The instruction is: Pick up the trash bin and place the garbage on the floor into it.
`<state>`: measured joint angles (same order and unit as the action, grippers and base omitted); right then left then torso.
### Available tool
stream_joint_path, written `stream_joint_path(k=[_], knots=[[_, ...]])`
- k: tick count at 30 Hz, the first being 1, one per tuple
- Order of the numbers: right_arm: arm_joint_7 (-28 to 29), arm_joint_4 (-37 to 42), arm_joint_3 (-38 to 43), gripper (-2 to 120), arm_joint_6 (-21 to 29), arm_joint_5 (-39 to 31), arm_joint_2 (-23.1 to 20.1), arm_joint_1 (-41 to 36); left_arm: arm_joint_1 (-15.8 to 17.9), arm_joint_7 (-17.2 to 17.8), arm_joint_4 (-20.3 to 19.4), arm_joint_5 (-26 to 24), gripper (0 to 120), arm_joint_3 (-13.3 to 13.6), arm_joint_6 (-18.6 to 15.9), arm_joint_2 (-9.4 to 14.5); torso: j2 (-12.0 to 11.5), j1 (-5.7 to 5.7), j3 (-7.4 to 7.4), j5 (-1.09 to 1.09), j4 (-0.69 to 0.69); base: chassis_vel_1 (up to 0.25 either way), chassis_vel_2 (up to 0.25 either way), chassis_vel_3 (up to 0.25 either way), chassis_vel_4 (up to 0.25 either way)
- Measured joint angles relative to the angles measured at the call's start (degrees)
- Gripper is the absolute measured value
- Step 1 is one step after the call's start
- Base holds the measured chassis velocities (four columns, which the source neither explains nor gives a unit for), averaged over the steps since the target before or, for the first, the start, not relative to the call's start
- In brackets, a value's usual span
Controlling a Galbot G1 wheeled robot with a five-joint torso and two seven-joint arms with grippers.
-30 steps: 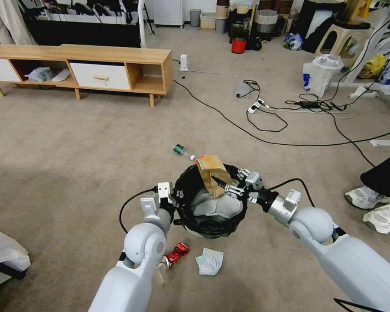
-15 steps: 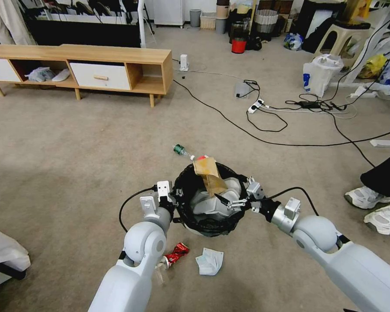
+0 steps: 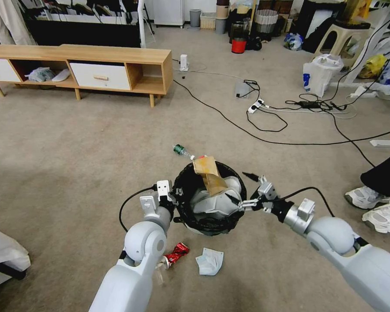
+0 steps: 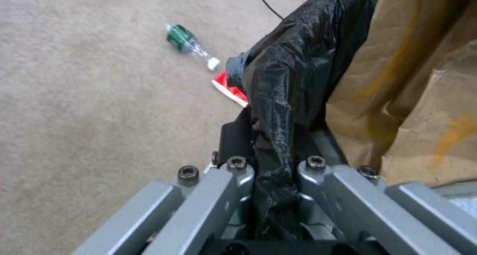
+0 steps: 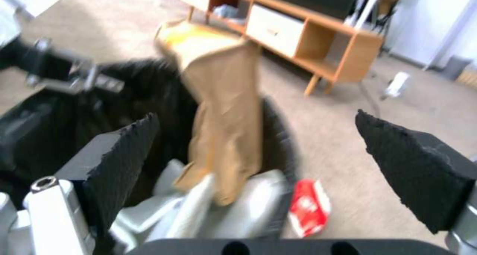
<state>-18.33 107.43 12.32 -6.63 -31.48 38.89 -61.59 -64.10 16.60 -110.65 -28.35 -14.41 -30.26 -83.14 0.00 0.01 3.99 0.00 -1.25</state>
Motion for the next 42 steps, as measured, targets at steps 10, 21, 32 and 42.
stream_joint_path(k=[10,21,32,42], knots=[[4.4,2.6,8.9,100,0.4,-2.7,2.8,0.8,-0.7,1.6,-1.7,0.5,4,-3.3,0.2,0.6,0.0,0.0,0.0,0.0,0.0,0.0,0.0,0.0,0.0],[7.6,1.1,11.0,100,2.2,-3.2,6.0,1.0,-1.7,1.9,-3.5,-0.5,4,-5.2,-0.1,2.0,0.0,0.0,0.0,0.0,0.0,0.0,0.0,0.0,0.0],[8.1,-1.0,9.5,100,2.6,-2.5,7.1,0.7,-2.6,2.3,-4.8,-1.1,4,-6.5,-0.5,2.7,0.0,0.0,0.0,0.0,0.01,0.0,0.0,0.0,0.0],[8.0,-2.1,8.8,100,2.2,-1.7,7.5,0.6,-2.7,2.4,-5.2,-1.2,4,-6.8,-0.5,2.6,0.0,0.0,0.0,0.0,0.0,0.0,0.0,0.0,0.0]])
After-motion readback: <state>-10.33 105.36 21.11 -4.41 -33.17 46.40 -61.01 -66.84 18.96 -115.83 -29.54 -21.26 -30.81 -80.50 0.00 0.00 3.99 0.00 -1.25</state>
